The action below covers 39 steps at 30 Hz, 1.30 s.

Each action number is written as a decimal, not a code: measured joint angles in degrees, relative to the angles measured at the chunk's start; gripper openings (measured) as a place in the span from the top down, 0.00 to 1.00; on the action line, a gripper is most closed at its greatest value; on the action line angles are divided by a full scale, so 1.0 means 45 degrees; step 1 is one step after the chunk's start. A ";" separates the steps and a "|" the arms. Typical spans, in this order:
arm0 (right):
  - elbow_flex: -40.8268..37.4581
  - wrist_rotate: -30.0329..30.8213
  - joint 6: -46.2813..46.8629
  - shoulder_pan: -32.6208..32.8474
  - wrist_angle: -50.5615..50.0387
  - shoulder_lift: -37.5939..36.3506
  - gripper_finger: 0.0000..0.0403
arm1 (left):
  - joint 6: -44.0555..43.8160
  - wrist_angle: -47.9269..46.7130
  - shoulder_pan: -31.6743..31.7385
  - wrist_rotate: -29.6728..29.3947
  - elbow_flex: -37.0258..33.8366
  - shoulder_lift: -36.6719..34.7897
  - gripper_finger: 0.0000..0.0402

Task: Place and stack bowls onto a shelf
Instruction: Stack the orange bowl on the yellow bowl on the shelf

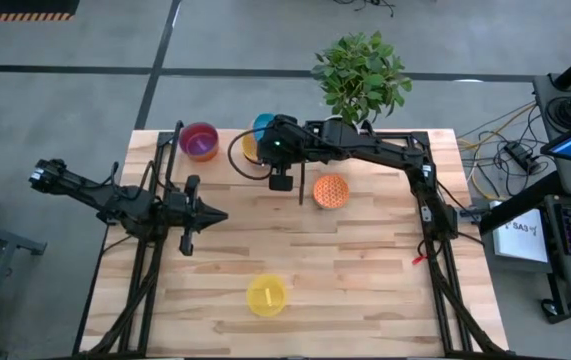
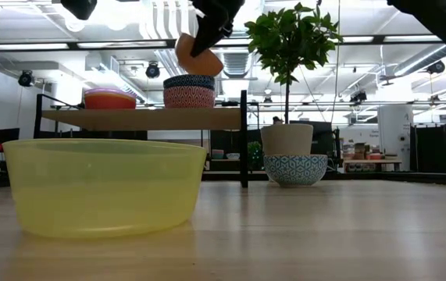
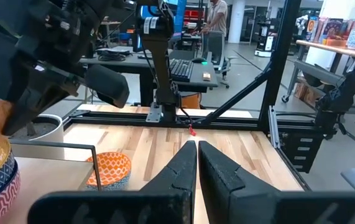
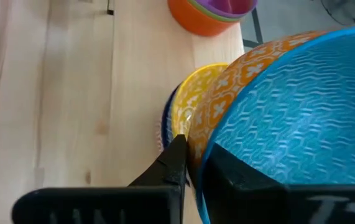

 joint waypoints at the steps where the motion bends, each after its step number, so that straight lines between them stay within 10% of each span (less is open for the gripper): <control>1: -0.0005 0.0002 0.0026 -0.0004 0.0002 0.0000 0.92 | 0.0000 0.0001 0.0000 0.0000 0.0000 0.0002 1.00; 39: 0.0058 0.0415 0.0454 -0.0172 0.0887 0.1084 0.84 | 0.0005 0.0018 0.0000 -0.0001 0.0000 0.0066 1.00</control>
